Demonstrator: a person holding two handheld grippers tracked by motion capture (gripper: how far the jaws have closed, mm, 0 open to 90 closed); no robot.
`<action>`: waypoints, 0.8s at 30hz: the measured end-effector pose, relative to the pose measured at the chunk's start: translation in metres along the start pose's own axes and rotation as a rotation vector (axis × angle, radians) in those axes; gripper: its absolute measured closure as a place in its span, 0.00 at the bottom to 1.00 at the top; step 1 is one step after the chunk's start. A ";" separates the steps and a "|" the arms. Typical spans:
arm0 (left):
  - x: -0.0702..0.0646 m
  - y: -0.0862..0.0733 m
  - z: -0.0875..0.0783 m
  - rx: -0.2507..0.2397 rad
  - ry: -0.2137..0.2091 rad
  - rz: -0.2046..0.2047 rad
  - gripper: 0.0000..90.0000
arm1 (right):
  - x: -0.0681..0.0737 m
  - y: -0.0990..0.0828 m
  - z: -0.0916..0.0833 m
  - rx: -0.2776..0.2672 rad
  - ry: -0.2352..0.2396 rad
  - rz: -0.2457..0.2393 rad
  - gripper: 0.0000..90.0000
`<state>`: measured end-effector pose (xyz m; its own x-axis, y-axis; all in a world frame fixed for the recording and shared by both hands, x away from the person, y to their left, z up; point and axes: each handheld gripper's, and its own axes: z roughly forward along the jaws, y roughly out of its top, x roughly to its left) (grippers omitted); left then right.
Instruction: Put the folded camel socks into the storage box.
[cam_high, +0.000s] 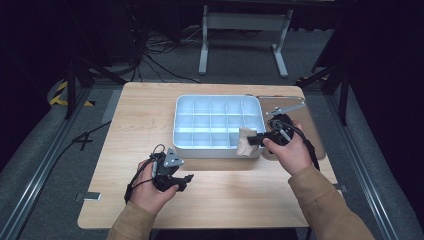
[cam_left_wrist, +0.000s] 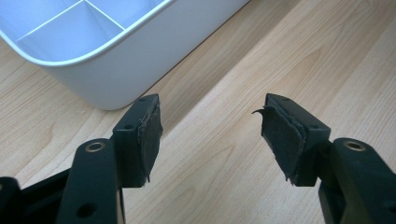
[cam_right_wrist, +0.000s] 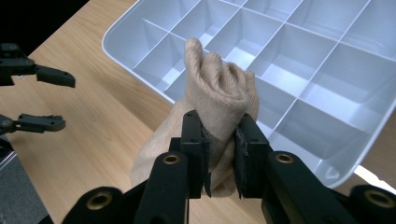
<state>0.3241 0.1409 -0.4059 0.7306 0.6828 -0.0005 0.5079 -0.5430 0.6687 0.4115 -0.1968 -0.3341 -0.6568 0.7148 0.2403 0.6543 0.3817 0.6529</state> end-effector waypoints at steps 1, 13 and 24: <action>0.000 0.000 0.000 0.002 -0.001 0.001 0.43 | -0.002 0.002 0.000 0.002 -0.006 0.001 0.85; 0.002 -0.001 0.000 0.004 0.004 -0.006 0.43 | -0.030 0.019 0.006 0.025 -0.068 0.015 0.85; 0.004 -0.002 0.000 0.008 0.003 -0.004 0.43 | -0.048 0.022 0.023 0.108 -0.172 -0.011 0.85</action>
<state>0.3256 0.1447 -0.4076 0.7268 0.6868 -0.0009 0.5148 -0.5440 0.6626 0.4659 -0.2098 -0.3479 -0.5967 0.7960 0.1012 0.6897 0.4443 0.5718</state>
